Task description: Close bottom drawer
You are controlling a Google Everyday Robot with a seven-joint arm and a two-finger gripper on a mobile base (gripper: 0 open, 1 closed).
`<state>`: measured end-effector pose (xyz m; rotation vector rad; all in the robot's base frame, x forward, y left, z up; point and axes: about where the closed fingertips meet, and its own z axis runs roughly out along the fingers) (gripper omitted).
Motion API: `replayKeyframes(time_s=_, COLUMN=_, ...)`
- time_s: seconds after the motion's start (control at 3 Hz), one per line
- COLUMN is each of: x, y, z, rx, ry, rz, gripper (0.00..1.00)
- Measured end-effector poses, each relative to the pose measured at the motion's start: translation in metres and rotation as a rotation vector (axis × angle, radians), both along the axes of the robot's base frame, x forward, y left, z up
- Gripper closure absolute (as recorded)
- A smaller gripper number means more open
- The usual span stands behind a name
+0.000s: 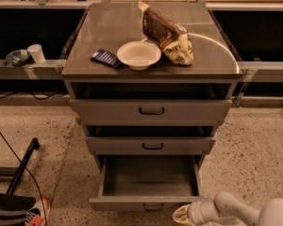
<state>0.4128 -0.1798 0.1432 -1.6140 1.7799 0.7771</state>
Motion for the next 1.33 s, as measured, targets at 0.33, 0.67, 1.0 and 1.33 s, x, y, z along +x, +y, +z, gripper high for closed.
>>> replayKeyframes(time_s=0.33, x=0.010, y=0.002, z=-0.004, rx=0.000, ry=-0.020, rz=-0.003, gripper=0.64)
replayKeyframes(time_s=0.67, x=0.018, y=0.003, z=-0.006, rx=0.002, ry=-0.044, rz=-0.018, gripper=0.43)
replayKeyframes(time_s=1.0, x=0.028, y=0.007, z=-0.008, rx=0.010, ry=-0.086, rz=-0.039, gripper=0.20)
replayKeyframes(time_s=1.33, x=0.043, y=0.015, z=-0.009, rx=0.029, ry=-0.134, rz=-0.067, gripper=0.00)
